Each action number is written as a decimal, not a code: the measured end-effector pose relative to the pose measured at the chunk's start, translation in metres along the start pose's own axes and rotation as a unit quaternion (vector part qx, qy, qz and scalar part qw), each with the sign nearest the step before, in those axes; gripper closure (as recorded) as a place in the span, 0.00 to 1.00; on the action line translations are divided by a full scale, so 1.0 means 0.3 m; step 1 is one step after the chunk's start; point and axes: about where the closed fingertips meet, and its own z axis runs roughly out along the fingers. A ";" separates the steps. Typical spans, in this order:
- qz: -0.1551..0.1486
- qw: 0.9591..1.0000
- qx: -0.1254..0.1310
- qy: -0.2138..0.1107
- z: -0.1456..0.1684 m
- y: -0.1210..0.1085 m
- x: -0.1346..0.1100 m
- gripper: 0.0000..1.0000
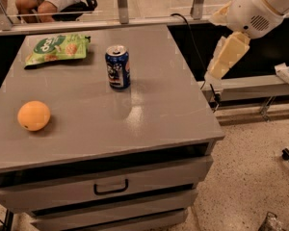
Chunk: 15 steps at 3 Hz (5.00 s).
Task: Knock pepsi can over
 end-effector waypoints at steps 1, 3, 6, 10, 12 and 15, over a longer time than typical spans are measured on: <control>0.009 0.998 0.013 -0.062 0.094 -0.132 -0.072 0.00; 0.009 0.978 0.018 -0.209 0.277 -0.229 -0.253 0.00; -0.012 0.940 -0.061 -0.337 0.547 -0.142 -0.515 0.00; -0.034 0.916 -0.193 -0.349 0.649 0.091 -0.552 0.78; -0.052 0.976 -0.117 -0.178 0.521 0.015 -0.488 1.00; -0.096 0.981 -0.036 0.164 0.530 -0.029 -0.284 1.00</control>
Offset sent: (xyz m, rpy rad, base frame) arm 0.1171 0.0855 -0.0056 0.5259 -0.1431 0.0809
